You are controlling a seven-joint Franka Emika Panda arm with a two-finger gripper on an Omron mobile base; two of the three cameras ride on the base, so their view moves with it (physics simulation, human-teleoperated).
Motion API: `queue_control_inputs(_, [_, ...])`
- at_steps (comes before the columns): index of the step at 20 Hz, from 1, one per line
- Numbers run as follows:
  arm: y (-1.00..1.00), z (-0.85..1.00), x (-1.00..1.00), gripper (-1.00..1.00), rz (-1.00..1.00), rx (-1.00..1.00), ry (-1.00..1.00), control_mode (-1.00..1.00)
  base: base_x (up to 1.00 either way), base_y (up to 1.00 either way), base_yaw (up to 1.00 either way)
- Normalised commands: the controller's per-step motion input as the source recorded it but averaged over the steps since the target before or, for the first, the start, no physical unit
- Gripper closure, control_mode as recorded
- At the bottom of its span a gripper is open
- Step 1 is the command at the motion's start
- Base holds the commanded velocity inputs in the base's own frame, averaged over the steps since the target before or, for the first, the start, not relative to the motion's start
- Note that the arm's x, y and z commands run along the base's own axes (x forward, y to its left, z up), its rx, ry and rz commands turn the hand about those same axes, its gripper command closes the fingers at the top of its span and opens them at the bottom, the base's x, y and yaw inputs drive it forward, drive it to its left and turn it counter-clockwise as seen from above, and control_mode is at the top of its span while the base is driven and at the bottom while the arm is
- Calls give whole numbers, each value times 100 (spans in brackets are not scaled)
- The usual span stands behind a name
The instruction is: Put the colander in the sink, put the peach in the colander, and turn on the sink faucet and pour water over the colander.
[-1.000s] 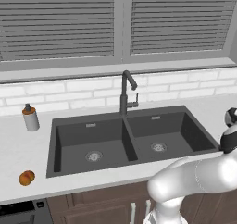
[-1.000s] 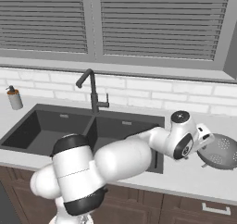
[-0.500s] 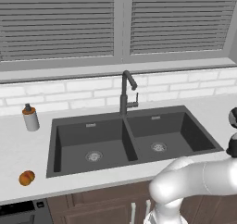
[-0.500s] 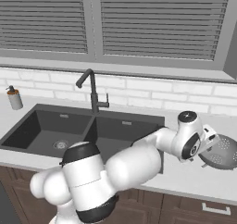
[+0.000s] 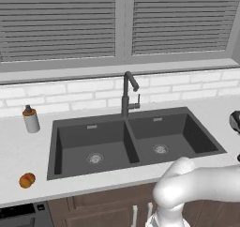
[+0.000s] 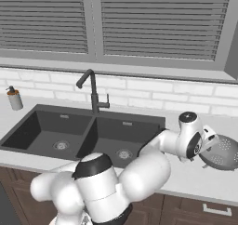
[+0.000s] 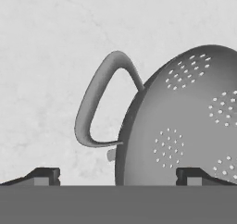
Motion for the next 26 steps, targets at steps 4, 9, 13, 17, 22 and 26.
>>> queue_control_inputs(4, [-12,-22,10,-100,0,0,0,-100,0,0,0])
queue_control_inputs(9, [-18,-20,4,-100,0,0,0,-100,0,0,0])
queue_control_inputs(13, [-11,-19,0,100,1,0,1,-100,0,0,0])
queue_control_inputs(17, [0,-17,-8,100,9,1,0,-100,0,0,0])
queue_control_inputs(22, [8,-19,-14,100,16,15,0,-100,0,0,0])
queue_control_inputs(26, [31,15,-28,100,31,23,5,-100,0,0,0])
